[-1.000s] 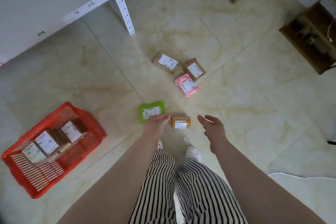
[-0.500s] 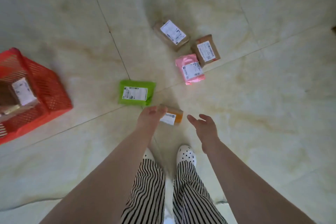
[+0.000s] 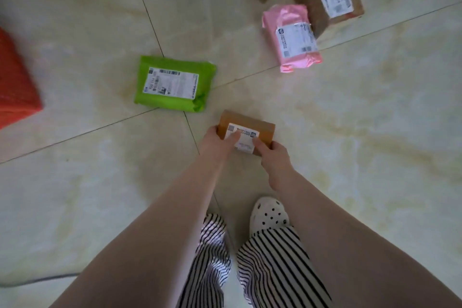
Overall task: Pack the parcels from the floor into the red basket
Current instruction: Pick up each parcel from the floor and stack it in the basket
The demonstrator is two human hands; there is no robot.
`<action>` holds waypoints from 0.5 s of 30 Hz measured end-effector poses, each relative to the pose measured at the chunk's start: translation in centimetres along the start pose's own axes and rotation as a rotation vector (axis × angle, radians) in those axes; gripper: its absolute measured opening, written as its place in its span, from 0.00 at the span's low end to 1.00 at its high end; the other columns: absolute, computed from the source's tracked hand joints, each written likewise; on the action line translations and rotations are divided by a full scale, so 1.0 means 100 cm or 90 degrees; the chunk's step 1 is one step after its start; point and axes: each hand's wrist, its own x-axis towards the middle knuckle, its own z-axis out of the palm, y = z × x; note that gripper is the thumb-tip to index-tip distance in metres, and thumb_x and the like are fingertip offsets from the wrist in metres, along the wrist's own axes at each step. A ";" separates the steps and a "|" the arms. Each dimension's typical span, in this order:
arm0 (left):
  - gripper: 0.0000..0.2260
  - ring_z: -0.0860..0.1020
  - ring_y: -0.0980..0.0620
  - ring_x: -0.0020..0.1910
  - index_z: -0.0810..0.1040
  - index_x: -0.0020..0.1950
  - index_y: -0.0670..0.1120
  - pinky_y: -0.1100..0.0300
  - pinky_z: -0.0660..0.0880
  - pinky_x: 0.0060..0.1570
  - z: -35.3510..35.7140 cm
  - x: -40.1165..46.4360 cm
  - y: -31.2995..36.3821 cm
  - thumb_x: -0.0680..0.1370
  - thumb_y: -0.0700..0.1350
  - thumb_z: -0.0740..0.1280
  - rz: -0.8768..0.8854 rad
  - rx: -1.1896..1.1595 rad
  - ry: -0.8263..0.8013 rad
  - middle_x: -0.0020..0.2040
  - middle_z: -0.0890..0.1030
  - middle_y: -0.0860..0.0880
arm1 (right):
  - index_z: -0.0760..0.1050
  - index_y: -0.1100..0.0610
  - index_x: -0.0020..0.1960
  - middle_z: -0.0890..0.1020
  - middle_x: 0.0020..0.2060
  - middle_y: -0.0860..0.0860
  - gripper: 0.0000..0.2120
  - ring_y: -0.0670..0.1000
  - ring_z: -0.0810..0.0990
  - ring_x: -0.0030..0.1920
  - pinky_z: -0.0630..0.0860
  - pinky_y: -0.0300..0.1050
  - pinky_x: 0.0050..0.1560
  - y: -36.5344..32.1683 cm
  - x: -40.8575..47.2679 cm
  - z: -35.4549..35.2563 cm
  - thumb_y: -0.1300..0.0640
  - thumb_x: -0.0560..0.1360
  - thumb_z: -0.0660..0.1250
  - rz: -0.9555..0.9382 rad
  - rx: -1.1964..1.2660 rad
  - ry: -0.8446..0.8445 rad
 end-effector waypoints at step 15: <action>0.25 0.80 0.47 0.53 0.64 0.59 0.46 0.55 0.75 0.55 -0.138 -0.213 0.174 0.70 0.51 0.75 0.081 -0.241 0.000 0.57 0.80 0.44 | 0.76 0.62 0.55 0.81 0.44 0.53 0.18 0.45 0.75 0.36 0.68 0.38 0.34 -0.177 -0.250 -0.064 0.48 0.74 0.71 -0.145 0.135 0.023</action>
